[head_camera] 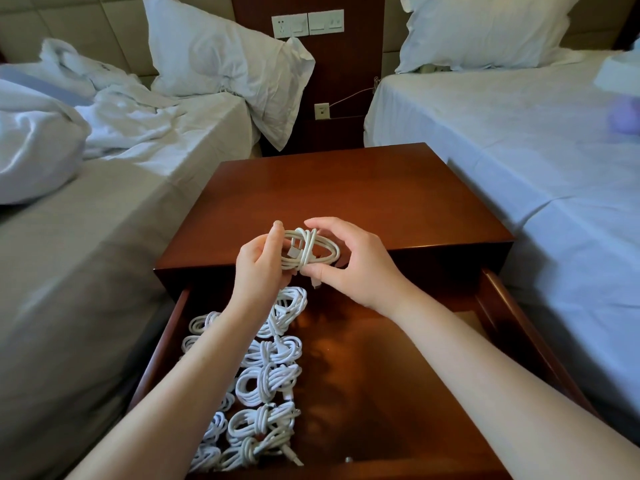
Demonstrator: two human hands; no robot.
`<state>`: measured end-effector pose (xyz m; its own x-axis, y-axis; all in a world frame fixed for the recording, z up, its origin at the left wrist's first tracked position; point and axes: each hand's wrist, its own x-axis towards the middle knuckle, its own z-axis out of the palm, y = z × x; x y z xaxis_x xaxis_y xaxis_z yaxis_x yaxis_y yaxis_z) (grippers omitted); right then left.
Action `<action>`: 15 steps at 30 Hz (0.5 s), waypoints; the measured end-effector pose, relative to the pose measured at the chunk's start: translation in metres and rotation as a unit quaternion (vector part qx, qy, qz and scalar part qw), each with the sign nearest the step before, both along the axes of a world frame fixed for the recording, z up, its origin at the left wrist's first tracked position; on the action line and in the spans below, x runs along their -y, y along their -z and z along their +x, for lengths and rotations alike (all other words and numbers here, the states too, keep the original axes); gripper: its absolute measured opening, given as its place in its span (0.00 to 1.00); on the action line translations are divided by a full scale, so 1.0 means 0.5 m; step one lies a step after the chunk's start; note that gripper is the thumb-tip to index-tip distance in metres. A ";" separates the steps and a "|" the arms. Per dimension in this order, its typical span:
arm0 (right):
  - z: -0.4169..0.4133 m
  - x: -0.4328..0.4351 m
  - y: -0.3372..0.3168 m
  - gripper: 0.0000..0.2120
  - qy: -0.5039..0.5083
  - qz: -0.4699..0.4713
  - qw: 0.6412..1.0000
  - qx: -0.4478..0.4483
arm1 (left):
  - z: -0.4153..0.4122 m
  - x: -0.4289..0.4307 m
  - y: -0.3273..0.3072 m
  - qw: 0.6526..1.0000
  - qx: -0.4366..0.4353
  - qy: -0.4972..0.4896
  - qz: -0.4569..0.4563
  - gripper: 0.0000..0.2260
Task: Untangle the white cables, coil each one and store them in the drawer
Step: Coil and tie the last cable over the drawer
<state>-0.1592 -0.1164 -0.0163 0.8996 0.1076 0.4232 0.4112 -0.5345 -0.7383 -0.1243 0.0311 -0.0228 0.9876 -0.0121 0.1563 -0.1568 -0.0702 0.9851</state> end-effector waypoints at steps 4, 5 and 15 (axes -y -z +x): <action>-0.025 0.011 0.006 0.26 0.006 0.001 1.000 -0.028 | -0.021 0.006 0.007 0.999 -0.009 0.027 0.040 0.22; -0.030 0.011 0.008 0.24 0.007 -0.001 0.999 -0.033 | -0.028 0.006 0.009 0.998 -0.010 0.032 0.056 0.23; -0.095 0.025 0.034 0.20 -0.060 -0.074 0.973 -0.211 | -0.067 -0.036 0.041 0.938 0.047 0.000 0.343 0.16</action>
